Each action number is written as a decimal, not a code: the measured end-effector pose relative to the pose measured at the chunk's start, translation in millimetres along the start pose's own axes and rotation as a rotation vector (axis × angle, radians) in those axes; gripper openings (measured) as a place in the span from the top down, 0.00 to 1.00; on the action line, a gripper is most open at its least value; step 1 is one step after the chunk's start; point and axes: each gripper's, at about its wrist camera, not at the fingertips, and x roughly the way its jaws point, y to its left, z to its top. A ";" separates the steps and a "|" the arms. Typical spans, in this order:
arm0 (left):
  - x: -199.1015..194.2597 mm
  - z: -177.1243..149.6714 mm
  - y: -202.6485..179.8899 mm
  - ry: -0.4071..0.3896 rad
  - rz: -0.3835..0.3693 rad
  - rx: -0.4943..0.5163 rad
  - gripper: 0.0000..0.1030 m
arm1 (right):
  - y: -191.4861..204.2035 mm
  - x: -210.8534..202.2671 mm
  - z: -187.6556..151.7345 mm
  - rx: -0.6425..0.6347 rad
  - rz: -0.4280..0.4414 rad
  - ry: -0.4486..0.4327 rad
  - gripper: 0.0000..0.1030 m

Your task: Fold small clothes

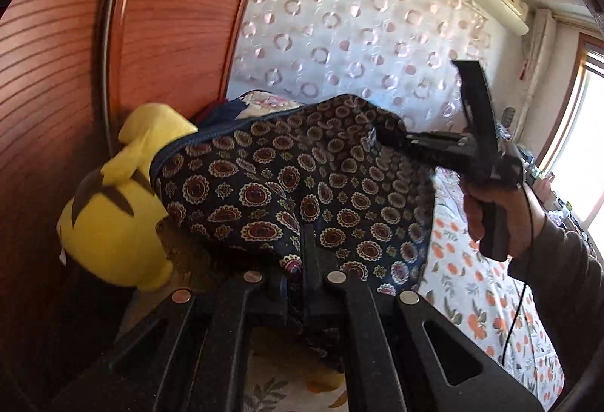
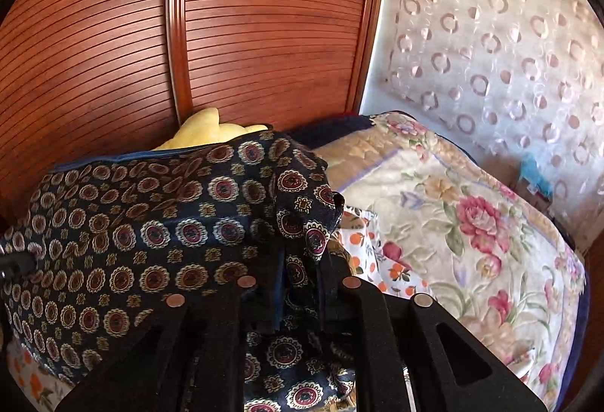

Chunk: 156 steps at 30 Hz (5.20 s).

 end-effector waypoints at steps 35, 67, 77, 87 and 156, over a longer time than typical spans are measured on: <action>-71.9 -9.6 -42.2 -0.062 0.120 0.148 0.54 | 38.0 -91.4 -81.9 0.170 -0.054 -0.130 0.54; -123.7 -77.3 -209.8 -0.066 -0.080 0.387 0.19 | 120.7 -321.7 -213.4 0.342 -0.255 -0.195 0.35; -142.9 -83.6 -261.3 -0.071 -0.147 0.405 0.19 | 133.8 -381.8 -237.0 0.403 -0.356 -0.228 0.28; -174.2 -73.6 -283.2 -0.125 -0.161 0.392 0.19 | 165.7 -421.4 -238.3 0.433 -0.413 -0.305 0.22; -192.3 -83.4 -267.5 -0.165 -0.093 0.378 0.19 | 166.7 -444.1 -273.8 0.418 -0.469 -0.340 0.17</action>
